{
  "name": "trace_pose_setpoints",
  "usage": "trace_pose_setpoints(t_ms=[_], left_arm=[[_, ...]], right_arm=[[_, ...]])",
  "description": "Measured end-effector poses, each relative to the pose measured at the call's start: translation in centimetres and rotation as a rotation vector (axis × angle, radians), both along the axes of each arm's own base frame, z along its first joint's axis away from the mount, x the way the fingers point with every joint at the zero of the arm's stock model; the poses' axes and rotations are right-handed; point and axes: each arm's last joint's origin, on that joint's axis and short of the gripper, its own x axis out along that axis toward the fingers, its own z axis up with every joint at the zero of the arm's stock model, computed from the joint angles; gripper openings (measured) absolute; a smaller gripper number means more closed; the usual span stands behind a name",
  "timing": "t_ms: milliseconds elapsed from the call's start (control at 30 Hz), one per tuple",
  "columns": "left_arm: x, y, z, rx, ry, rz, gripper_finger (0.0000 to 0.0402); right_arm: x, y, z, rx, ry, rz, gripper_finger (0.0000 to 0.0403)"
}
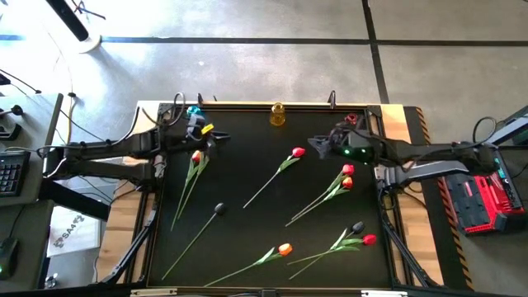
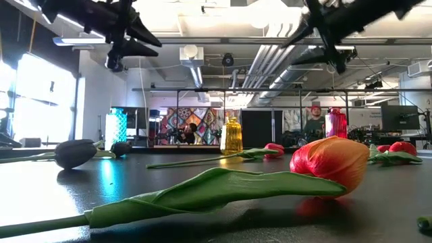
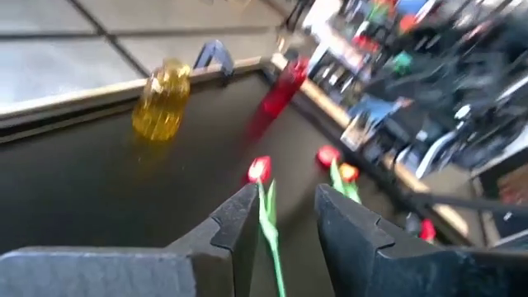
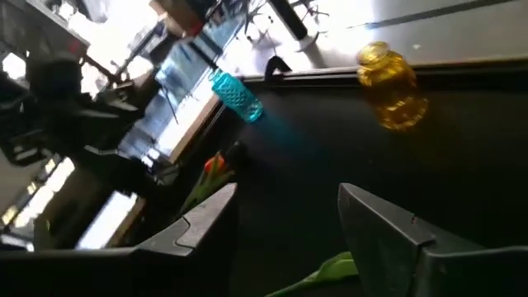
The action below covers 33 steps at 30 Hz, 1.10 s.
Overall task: Sort flowers into vase by color
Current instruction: Put the top red flower into the red vase
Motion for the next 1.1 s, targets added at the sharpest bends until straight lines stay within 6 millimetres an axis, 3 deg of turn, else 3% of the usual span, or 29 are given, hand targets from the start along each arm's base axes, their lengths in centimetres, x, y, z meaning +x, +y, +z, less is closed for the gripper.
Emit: trace_pose_setpoints(t_ms=[300,467,767,1100], left_arm=[[2.8,0.2,1.5,0.072,0.075,-0.101,0.0114],[4.5,0.0,0.5,0.037,0.129,-0.131,0.0113],[6.4,-1.0,-2.7,-0.049,0.276,-0.151,0.0113],[7.7,-2.5,-4.4,-0.06,0.341,-0.142,0.0113]], right_arm=[[2.6,-0.3,2.0,0.126,0.336,-0.049,0.0171],[3.4,-0.2,2.4,0.209,0.479,-0.046,0.0167],[4.3,1.4,-0.3,0.373,0.708,-0.036,0.0167],[6.9,3.5,-2.9,0.455,0.761,0.067,0.0167]])
